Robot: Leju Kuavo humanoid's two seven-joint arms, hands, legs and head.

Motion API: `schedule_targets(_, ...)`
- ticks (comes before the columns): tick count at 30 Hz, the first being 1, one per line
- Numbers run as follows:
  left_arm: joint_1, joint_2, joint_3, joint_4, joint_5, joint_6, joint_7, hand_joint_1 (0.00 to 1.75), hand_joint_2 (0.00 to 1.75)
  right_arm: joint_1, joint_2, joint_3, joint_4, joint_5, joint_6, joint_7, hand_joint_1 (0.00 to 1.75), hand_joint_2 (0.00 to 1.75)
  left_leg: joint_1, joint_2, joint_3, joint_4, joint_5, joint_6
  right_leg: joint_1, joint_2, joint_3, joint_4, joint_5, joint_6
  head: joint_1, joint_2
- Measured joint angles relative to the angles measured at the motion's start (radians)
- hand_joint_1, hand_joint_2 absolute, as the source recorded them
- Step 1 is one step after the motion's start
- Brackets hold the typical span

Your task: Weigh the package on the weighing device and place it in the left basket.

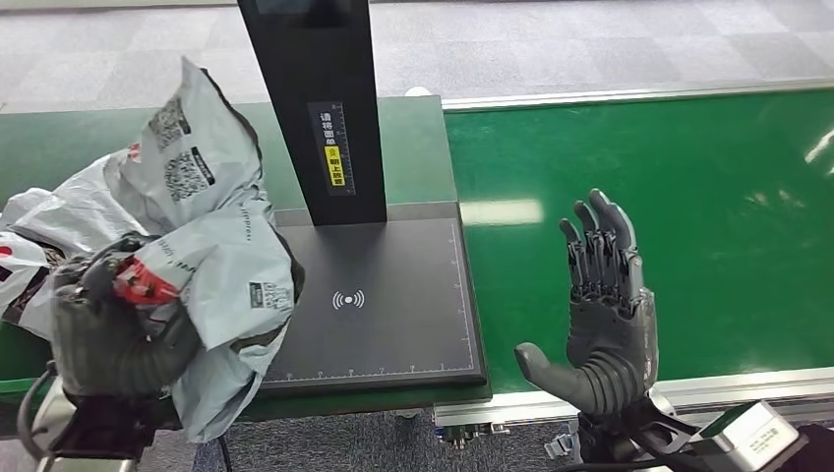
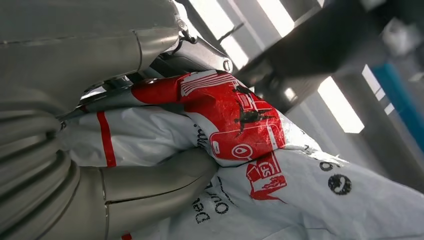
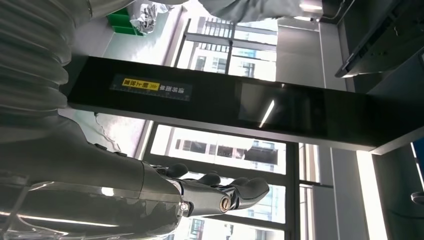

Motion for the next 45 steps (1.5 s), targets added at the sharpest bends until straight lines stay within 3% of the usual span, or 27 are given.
schedule_targets(7, 0.068, 0.000, 0.120, -0.115, 0.155, -0.014, -0.030, 1.75, 1.75, -0.002, 0.000, -0.001, -0.005, 0.000, 0.014, 0.001, 0.00, 1.75, 0.000, 0.000, 0.000, 0.000, 0.000, 0.000, 0.000, 0.000, 0.000, 0.000, 0.000, 0.000, 0.000, 0.000)
schedule_targets(13, 0.014, -0.012, 0.235, -0.085, 0.099, -0.100, 0.083, 1.75, 1.75, -0.021, 0.000, 0.001, 0.000, -0.002, 0.032, 0.009, 0.00, 1.75, 0.000, -0.001, 0.001, 0.000, 0.001, 0.000, 0.000, -0.001, 0.001, 0.000, 0.000, 0.000, 0.000, 0.000)
schedule_targets(22, -0.198, -0.031, 0.265, 0.214, -0.051, -0.174, 0.253, 1.75, 1.75, -0.047, -0.001, 0.009, 0.016, -0.010, 0.036, 0.010, 0.00, 1.75, 0.000, -0.001, 0.001, 0.001, 0.002, 0.000, 0.000, -0.001, 0.001, 0.000, 0.001, -0.001, 0.000, 0.000)
schedule_targets(31, -0.411, -0.016, 0.262, 0.595, -0.070, -0.155, 0.291, 1.75, 1.75, -0.053, -0.009, 0.027, 0.039, -0.032, 0.022, -0.008, 0.00, 1.75, 0.000, 0.000, 0.000, 0.000, 0.002, -0.001, 0.000, 0.000, 0.000, 0.001, 0.002, -0.001, 0.000, 0.000)
schedule_targets(35, -0.449, 0.008, 0.265, 0.699, -0.056, -0.133, 0.294, 1.75, 1.75, -0.068, -0.011, 0.031, 0.054, -0.040, 0.024, -0.005, 0.00, 1.75, 0.000, 0.000, 0.000, 0.000, 0.002, -0.001, 0.000, 0.000, -0.001, 0.001, 0.002, -0.001, 0.000, 0.000)
schedule_targets(45, -0.454, 0.064, 0.300, 0.824, -0.011, -0.092, 0.294, 1.75, 1.75, -0.088, -0.019, 0.033, 0.080, -0.054, 0.009, 0.011, 0.00, 1.75, 0.000, 0.000, -0.001, 0.000, 0.002, -0.001, 0.000, 0.000, -0.002, 0.001, 0.001, -0.001, 0.000, 0.000)
